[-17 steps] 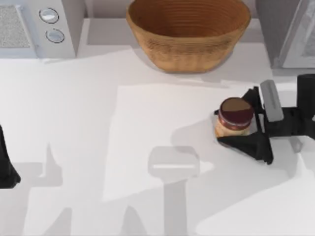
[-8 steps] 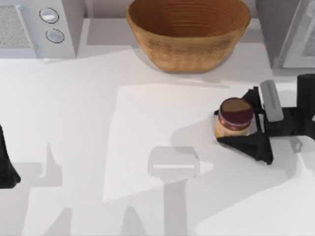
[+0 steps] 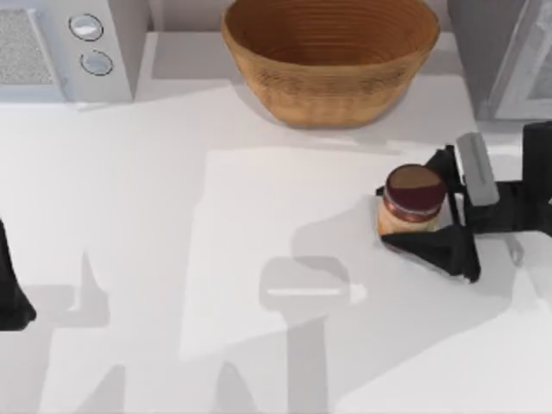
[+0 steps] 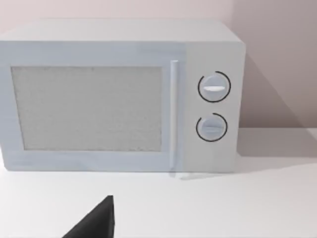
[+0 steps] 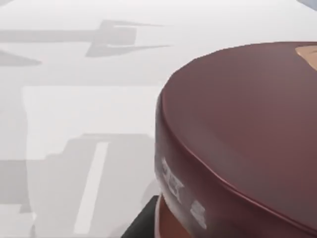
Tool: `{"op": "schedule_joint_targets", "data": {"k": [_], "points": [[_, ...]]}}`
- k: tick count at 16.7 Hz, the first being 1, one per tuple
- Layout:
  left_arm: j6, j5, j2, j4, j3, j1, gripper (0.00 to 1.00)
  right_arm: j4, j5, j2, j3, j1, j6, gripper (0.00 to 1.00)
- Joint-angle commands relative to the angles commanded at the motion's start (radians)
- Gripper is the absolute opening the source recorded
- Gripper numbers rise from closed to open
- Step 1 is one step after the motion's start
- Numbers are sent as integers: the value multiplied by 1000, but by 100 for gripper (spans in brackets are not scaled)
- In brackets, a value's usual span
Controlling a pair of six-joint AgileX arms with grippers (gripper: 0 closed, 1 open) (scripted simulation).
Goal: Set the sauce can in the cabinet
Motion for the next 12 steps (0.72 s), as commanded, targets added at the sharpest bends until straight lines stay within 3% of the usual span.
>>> {"op": "schedule_joint_targets", "data": {"k": [8, 12], "points": [[0, 0, 0, 0, 0, 0, 100, -404, -12, -312, 66, -1, -3, 0], [0, 0, 0, 0, 0, 0, 100, -506, -8, -406, 87, 1, -5, 0]]}}
